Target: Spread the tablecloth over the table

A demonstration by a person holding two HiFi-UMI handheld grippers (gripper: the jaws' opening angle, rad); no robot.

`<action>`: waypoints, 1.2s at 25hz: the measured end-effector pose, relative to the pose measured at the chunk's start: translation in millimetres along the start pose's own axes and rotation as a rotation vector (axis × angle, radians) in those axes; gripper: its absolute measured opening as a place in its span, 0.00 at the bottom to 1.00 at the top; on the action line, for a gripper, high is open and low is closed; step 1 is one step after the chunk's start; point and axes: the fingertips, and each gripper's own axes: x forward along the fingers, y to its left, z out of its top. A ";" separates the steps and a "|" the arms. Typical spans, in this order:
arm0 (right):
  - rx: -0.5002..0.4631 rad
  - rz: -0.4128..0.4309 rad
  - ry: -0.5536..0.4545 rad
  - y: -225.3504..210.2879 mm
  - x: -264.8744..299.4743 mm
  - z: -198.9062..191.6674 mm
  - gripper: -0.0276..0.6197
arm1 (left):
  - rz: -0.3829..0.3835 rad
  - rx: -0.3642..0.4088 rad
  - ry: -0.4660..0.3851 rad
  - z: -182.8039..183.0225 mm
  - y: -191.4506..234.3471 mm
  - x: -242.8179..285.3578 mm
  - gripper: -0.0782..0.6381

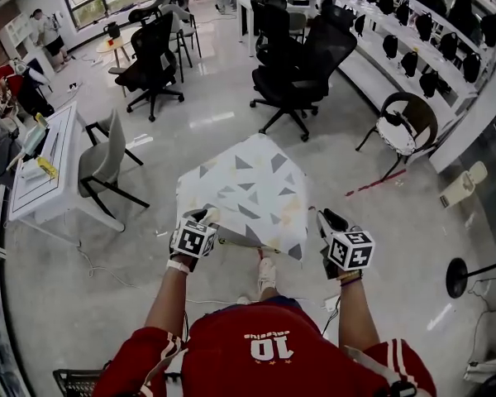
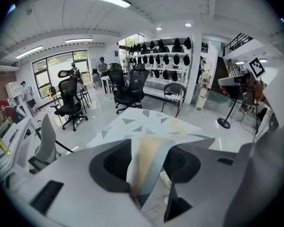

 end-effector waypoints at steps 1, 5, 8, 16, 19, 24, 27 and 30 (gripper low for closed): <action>-0.002 0.007 -0.001 2.6 2.5 1.1 0.18 | 0.001 0.009 0.009 -2.9 -1.1 -1.1 0.36; -0.017 0.039 -0.001 14.4 12.1 2.8 0.18 | -0.023 -0.023 0.008 -15.1 -5.6 -7.5 0.38; -0.027 0.065 0.001 24.1 18.3 4.5 0.18 | -0.030 -0.072 -0.011 -23.1 -6.0 -19.5 0.38; -0.052 0.113 0.004 44.7 28.7 13.6 0.18 | -0.024 -0.134 -0.095 -22.0 0.3 -62.5 0.38; -0.054 0.116 0.002 48.4 28.0 15.4 0.18 | -0.001 -0.150 -0.115 -20.5 9.0 -72.4 0.38; -0.065 0.121 0.003 51.6 18.1 15.2 0.18 | 0.004 -0.176 -0.141 -18.1 10.7 -73.5 0.37; -0.079 0.116 0.012 47.5 11.9 16.3 0.18 | 0.005 -0.186 -0.165 -8.6 10.7 -73.2 0.37; -0.090 0.100 0.010 35.3 7.2 25.5 0.18 | -0.006 -0.188 -0.197 7.9 4.8 -75.5 0.37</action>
